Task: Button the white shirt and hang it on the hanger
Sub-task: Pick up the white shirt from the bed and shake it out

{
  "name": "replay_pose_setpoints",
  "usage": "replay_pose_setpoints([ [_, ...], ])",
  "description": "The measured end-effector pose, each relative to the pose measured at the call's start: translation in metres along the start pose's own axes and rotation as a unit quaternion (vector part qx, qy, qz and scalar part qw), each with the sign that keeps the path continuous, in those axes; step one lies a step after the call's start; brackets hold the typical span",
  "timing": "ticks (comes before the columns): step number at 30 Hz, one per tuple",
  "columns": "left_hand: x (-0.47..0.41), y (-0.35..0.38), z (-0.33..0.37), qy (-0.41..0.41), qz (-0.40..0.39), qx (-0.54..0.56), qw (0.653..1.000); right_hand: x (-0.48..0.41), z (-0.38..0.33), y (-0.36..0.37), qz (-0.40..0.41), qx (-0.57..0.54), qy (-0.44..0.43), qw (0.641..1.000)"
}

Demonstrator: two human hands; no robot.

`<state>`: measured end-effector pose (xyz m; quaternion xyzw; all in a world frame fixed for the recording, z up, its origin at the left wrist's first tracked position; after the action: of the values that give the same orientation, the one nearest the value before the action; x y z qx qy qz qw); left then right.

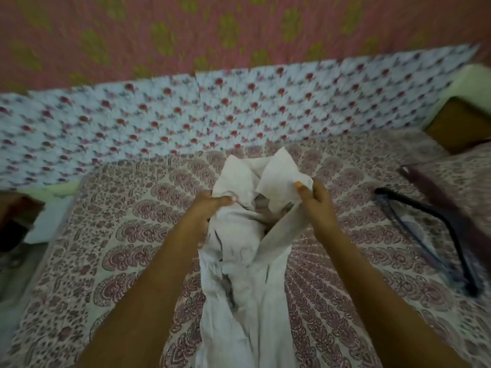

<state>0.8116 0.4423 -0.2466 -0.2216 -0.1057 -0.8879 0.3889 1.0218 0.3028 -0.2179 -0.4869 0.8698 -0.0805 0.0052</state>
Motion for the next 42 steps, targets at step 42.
replay_pose_setpoints([
  [42, 0.323, 0.058, 0.203, 0.452, 0.207, -0.247, 0.832, 0.253, -0.282, -0.109, 0.195, 0.404, -0.366, 0.815],
])
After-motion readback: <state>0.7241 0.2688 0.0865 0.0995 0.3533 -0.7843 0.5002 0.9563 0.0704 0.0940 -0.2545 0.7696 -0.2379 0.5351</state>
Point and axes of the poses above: each hand's wrist, its own x-axis away from the middle knuckle, its own y-axis out of the palm, z = x × y, the point moved 9 cm from there along -x, towards the middle knuckle, and after that the axes turned 14 degrees about -z, right-handed, at the moved point
